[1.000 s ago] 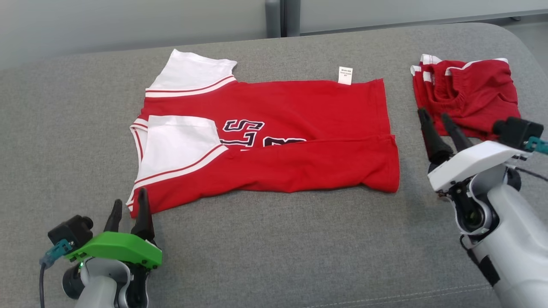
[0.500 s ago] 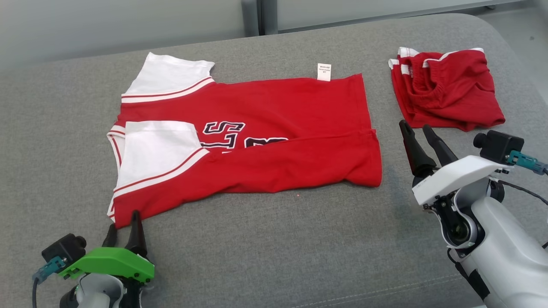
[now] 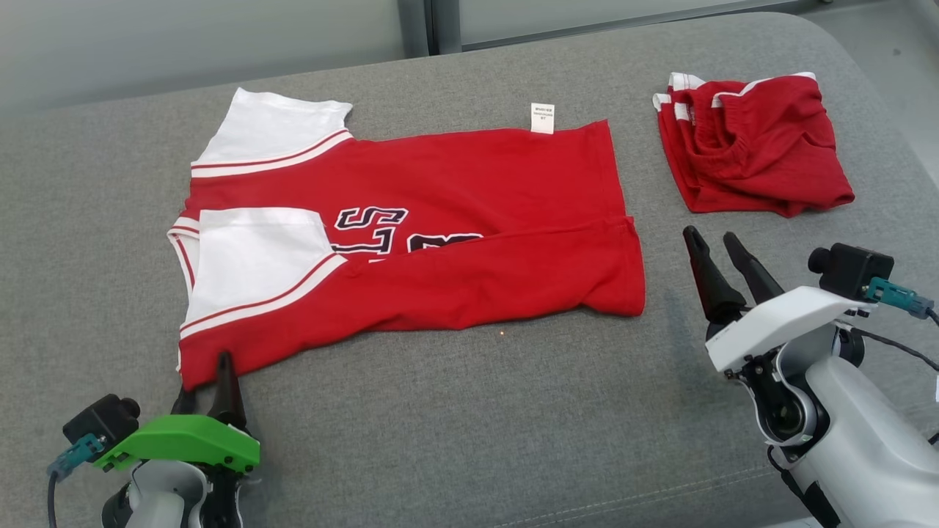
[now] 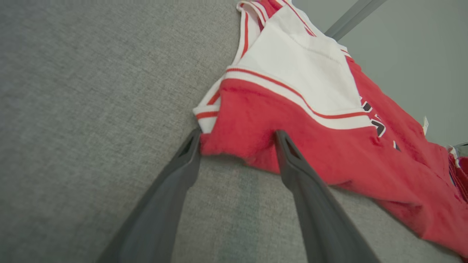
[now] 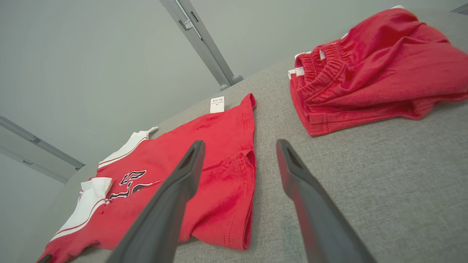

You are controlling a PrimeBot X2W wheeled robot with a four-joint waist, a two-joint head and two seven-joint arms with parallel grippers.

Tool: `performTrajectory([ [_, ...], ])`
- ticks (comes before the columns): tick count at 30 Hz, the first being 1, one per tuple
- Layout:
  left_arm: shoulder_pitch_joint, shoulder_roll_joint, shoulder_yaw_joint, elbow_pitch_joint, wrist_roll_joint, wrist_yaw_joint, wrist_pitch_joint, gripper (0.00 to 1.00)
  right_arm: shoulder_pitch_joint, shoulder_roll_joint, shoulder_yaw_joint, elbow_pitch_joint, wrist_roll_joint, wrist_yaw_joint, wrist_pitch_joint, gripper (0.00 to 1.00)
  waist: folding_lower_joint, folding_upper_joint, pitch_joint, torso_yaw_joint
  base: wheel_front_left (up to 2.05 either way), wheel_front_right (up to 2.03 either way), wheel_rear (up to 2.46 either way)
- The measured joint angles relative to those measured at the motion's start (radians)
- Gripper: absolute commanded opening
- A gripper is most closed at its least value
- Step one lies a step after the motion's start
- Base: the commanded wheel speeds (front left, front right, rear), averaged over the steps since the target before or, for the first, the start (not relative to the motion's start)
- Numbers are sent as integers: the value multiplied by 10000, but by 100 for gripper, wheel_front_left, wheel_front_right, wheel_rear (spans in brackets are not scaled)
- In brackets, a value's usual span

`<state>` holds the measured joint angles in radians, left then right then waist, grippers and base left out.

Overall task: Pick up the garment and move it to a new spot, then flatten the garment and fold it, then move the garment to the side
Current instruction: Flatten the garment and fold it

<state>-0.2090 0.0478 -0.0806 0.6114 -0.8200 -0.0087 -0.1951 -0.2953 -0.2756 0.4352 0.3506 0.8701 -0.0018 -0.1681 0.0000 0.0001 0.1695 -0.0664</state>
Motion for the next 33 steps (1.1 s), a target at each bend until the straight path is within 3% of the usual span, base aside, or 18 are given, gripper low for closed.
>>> performTrajectory([
  [2, -89, -21, 10, -4, 0, -2, -61, 4, 42, 19, 96, 12, -2, 0, 15, 100, 0, 0, -14, 13, 0, 0, 0],
  [3, -130, -27, 31, -21, 0, -4, -100, 0, 85, 21, 174, 31, -15, 0, 21, 100, 0, 0, -24, 22, 0, 0, 0],
  [11, -251, -61, 151, -105, -140, -92, -272, 0, 696, 291, 527, 477, 19, 17, 219, 100, 0, 0, -81, 143, 0, 0, 0],
  [17, -276, -81, 73, -451, -136, -194, -360, 0, 1104, 872, 525, 671, 541, 132, 238, 100, -1, 0, -67, 249, 0, 0, 0],
  [27, -455, -102, -307, -1072, 13, -326, -447, 0, 928, 1062, 146, 1239, 869, 138, 192, 100, -1, 0, 237, 550, 0, 0, 0],
  [33, -479, -111, -543, -1283, 150, -399, -449, 0, 526, 1356, -100, 1611, 1317, 345, 236, 98, 0, 0, 443, 836, 0, 0, 0],
])
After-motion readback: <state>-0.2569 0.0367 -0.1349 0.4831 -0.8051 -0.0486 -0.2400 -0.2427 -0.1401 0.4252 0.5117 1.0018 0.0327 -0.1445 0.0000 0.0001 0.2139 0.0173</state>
